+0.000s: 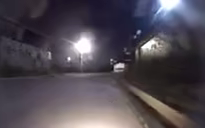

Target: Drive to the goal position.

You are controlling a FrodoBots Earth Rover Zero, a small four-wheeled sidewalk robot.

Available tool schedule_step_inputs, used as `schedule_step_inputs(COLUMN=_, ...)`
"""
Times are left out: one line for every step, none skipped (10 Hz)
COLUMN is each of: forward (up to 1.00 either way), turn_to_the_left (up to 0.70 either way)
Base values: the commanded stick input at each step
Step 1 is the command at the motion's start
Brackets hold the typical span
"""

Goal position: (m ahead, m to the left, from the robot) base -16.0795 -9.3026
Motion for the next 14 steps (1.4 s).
schedule_step_inputs(forward=0.00, turn_to_the_left=0.00)
schedule_step_inputs(forward=0.00, turn_to_the_left=0.00)
schedule_step_inputs(forward=0.00, turn_to_the_left=0.00)
schedule_step_inputs(forward=0.00, turn_to_the_left=0.00)
schedule_step_inputs(forward=0.00, turn_to_the_left=0.00)
schedule_step_inputs(forward=0.00, turn_to_the_left=0.00)
schedule_step_inputs(forward=0.00, turn_to_the_left=0.00)
schedule_step_inputs(forward=0.00, turn_to_the_left=0.14)
schedule_step_inputs(forward=0.00, turn_to_the_left=0.50)
schedule_step_inputs(forward=0.00, turn_to_the_left=0.50)
schedule_step_inputs(forward=0.00, turn_to_the_left=0.50)
schedule_step_inputs(forward=0.00, turn_to_the_left=0.50)
schedule_step_inputs(forward=0.00, turn_to_the_left=0.50)
schedule_step_inputs(forward=0.00, turn_to_the_left=0.50)
